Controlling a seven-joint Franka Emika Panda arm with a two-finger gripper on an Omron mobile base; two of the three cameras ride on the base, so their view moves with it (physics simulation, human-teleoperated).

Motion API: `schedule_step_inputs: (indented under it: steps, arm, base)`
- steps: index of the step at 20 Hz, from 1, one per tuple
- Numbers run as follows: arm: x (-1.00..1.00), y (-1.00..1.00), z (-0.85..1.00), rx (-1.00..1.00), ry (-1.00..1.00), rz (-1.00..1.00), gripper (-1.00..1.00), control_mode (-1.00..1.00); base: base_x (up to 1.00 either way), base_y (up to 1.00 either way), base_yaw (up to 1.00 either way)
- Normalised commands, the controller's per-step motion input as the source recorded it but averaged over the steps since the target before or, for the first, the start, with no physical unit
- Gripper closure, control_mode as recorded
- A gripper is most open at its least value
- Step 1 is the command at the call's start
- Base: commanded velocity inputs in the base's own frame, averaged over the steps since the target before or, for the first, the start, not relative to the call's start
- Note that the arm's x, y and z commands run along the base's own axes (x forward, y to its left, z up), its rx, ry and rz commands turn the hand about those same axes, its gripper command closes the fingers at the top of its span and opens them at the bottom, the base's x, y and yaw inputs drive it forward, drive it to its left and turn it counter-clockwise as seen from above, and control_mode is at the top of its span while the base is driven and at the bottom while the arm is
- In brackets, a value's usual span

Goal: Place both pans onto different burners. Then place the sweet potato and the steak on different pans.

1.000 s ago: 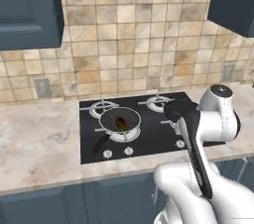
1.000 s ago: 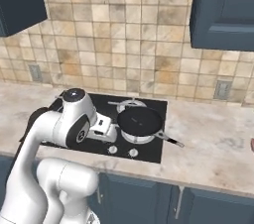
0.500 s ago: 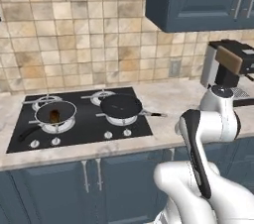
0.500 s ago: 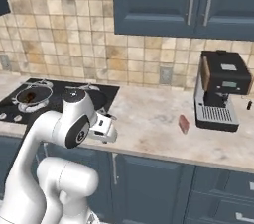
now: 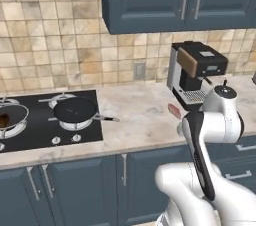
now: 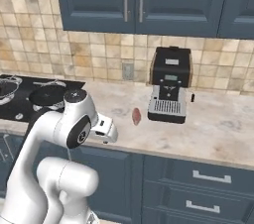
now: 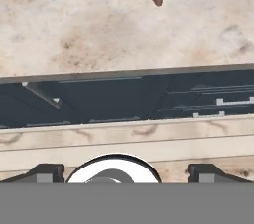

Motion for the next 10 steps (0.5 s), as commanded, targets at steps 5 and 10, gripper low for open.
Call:
schedule_step_inputs:
  steps: [5, 10]
  arm:
    - [0.00, 0.00, 0.00, 0.00, 0.00, 0.00, -1.00, 1.00]
    - [0.00, 0.00, 0.00, 0.00, 0.00, 0.00, -1.00, 1.00]
  base:
    - [0.38, -0.12, 0.01]
    - [0.53, -0.05, 0.00]
